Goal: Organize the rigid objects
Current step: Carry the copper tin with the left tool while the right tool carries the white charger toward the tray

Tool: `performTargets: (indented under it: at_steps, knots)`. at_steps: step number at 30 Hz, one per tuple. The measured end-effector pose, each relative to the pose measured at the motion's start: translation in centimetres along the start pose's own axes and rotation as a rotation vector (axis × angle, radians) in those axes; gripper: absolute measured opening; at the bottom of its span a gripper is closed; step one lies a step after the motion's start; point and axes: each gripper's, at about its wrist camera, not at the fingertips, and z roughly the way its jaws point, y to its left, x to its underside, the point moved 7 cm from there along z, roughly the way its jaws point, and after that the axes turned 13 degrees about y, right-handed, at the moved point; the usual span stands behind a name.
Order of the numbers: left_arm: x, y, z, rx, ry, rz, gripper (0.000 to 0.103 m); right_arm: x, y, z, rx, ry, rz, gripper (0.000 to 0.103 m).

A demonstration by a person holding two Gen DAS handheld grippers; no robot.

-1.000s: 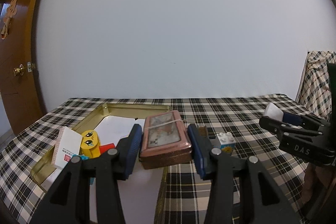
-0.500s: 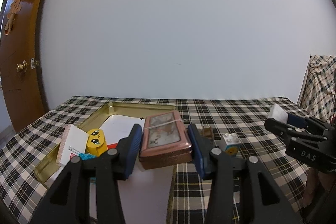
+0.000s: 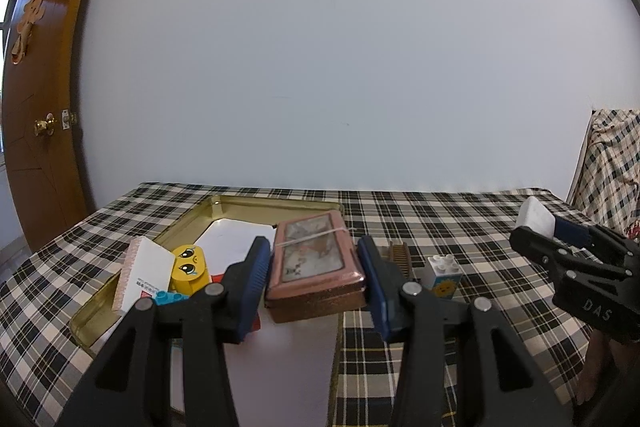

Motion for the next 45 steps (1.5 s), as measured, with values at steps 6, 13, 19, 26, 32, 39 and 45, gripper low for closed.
performTargets:
  at_steps: [6, 13, 19, 26, 32, 39, 45]
  knots:
    - [0.1, 0.2, -0.3, -0.002, -0.005, 0.001, 0.045, 0.1, 0.9, -0.5, -0.011, -0.019, -0.01, 0.061]
    - [0.2, 0.7, -0.7, -0.003, -0.012, 0.001, 0.045, 0.0, 2.6, -1.1, -0.036, -0.047, -0.028, 0.061]
    - [0.2, 1.1, -1.0, -0.007, -0.018, 0.001, 0.045, 0.0, 3.8, -1.2, -0.055, -0.056, -0.039, 0.061]
    - [0.2, 1.3, -1.1, -0.009, -0.02, -0.001, 0.045, 0.1, 4.1, -1.3, -0.057, -0.063, -0.042, 0.061]
    - [0.3, 1.7, -1.2, -0.011, -0.018, -0.005, 0.045, 0.1, 4.3, -1.4, -0.057, -0.061, -0.037, 0.061]
    - [0.3, 2.2, -1.1, -0.016, -0.016, -0.011, 0.045, 0.0, 5.1, -1.2, -0.069, -0.063, -0.048, 0.061]
    - [0.3, 3.0, -1.0, -0.022, -0.008, -0.024, 0.045, 0.0, 5.3, -1.1, -0.073, -0.061, -0.046, 0.061]
